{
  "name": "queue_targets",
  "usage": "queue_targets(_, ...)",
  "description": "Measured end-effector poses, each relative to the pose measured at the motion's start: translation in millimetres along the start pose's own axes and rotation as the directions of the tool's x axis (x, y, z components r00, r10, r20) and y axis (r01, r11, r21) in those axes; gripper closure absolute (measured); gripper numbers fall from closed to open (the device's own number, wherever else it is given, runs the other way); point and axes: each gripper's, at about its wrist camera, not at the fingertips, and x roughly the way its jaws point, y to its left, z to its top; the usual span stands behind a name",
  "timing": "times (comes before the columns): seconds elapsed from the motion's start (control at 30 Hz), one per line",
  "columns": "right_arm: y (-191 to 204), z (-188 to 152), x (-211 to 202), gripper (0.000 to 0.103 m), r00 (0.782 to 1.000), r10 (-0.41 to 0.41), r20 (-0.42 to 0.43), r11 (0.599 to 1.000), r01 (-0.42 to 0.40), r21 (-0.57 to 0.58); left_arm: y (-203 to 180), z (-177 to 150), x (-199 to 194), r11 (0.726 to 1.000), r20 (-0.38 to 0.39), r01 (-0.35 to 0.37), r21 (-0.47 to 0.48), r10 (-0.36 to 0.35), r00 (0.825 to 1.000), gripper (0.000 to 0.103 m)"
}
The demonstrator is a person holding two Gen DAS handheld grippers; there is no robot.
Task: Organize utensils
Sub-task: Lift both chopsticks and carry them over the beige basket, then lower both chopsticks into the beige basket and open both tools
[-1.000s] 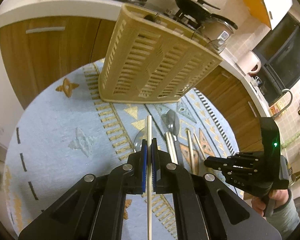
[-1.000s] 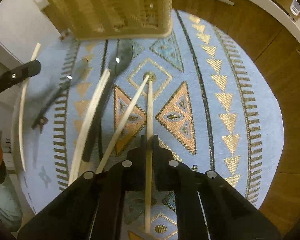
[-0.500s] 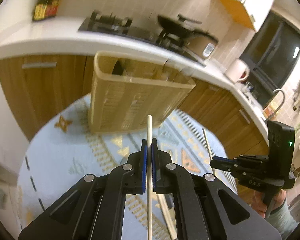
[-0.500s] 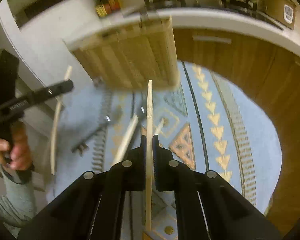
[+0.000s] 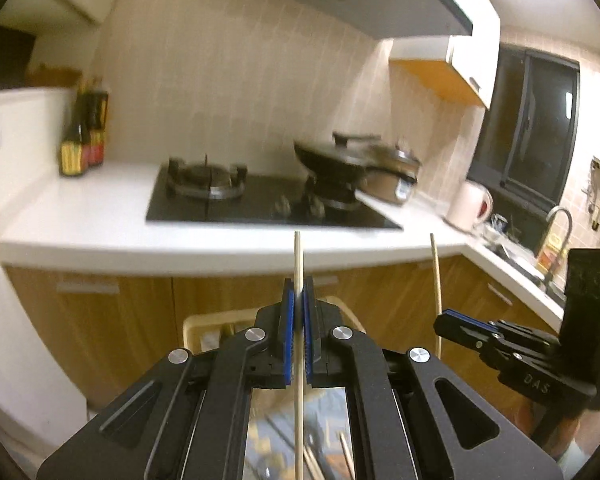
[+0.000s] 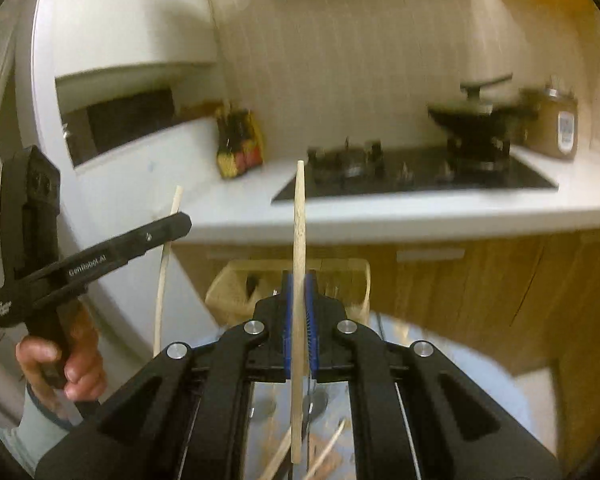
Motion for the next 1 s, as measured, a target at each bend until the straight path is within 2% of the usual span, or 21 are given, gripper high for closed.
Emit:
queue_targets(0.13, -6.0, 23.3, 7.6, 0.098, 0.994, -0.057, 0.093, 0.998, 0.059, -0.018, -2.2, 17.5, 5.8, 1.000, 0.083, -0.013, 0.005, 0.012, 0.996, 0.101)
queue_targets(0.23, -16.4, 39.3, 20.7, 0.098, 0.983, -0.091, 0.157, 0.996, 0.094, -0.008, -2.0, 26.0, 12.3, 1.000, 0.168, 0.011, -0.010, -0.009, 0.986, 0.101)
queue_targets(0.33, -25.6, 48.0, 31.4, 0.098, 0.971, -0.109, 0.212, 0.994, 0.109, 0.014, -2.9, 31.4, 21.9, 1.000, 0.227, 0.002, -0.027, 0.005, 0.974, 0.101)
queue_targets(0.53, -33.2, 51.6, 56.8, 0.098, 0.960, -0.128, 0.249, 0.992, 0.129, 0.011, -0.7, 29.5, 48.4, 0.997, 0.279, -0.043, -0.065, 0.060, 0.959, 0.101)
queue_targets(0.63, -34.1, 46.6, 66.4, 0.098, 0.953, -0.151, 0.264, 0.988, 0.156, 0.002, 4.7, 25.3, 61.8, 0.990, 0.284, -0.110, -0.093, 0.132, 0.950, 0.101)
queue_targets(0.77, -42.2, 37.8, 80.3, 0.098, 0.954, -0.163, 0.251, 0.986, 0.164, 0.021, 17.7, 17.6, 72.6, 0.981, 0.295, -0.128, -0.147, 0.167, 0.941, 0.101)
queue_targets(0.9, -49.3, 32.3, 88.8, 0.098, 0.957, -0.169, 0.236, 0.986, 0.163, 0.044, 23.5, 15.4, 75.8, 0.975, 0.315, -0.110, -0.192, 0.168, 0.934, 0.101)
queue_targets(1.0, -50.6, 29.5, 91.3, 0.098, 0.959, -0.170, 0.228, 0.985, 0.166, 0.037, 24.3, 21.8, 75.2, 0.978, 0.323, -0.077, -0.193, 0.137, 0.936, 0.101)
